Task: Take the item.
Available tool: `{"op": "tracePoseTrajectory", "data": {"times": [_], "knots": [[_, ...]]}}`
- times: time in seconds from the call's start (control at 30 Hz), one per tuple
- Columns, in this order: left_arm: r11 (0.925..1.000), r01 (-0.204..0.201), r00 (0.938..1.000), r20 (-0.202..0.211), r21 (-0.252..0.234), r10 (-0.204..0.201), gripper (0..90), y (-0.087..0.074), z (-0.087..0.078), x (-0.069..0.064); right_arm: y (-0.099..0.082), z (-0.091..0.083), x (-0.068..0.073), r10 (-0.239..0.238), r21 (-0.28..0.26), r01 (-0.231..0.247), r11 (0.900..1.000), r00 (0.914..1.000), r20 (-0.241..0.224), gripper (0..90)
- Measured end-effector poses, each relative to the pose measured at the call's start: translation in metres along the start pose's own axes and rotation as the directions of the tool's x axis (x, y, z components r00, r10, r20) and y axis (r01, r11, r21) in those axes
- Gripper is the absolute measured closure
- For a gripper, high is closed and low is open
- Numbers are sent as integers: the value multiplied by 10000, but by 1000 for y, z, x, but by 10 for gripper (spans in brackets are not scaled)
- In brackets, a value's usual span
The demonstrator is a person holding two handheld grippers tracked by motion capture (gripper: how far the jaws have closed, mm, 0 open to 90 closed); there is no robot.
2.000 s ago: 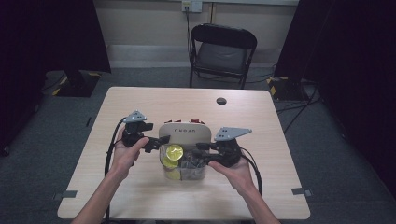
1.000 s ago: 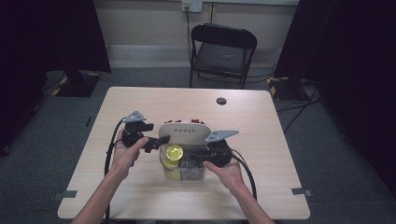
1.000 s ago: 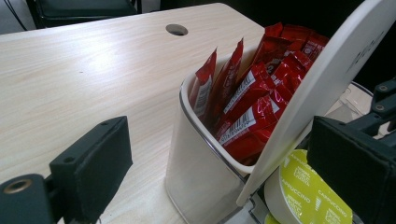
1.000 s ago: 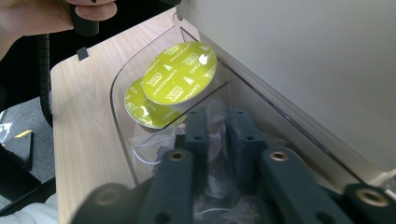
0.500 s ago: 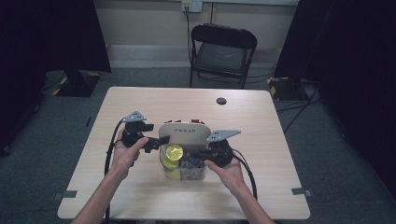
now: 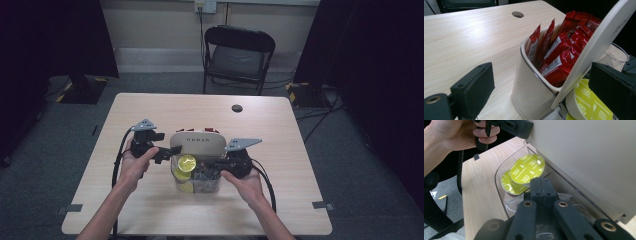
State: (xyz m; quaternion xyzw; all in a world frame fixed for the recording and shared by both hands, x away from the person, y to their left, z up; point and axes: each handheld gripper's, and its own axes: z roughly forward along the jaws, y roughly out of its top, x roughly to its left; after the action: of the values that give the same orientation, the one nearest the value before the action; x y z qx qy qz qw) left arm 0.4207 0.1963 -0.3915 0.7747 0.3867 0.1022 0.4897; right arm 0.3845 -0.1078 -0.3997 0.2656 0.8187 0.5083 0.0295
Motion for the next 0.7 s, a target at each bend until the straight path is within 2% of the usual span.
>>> {"op": "tracePoseTrajectory", "data": {"times": [0.7], "knots": [[10000,74,10000,-20,-4,-74,74,0,-1,-1,5,-16,1,17,-449,-19,9990,10000,-31,900]]}}
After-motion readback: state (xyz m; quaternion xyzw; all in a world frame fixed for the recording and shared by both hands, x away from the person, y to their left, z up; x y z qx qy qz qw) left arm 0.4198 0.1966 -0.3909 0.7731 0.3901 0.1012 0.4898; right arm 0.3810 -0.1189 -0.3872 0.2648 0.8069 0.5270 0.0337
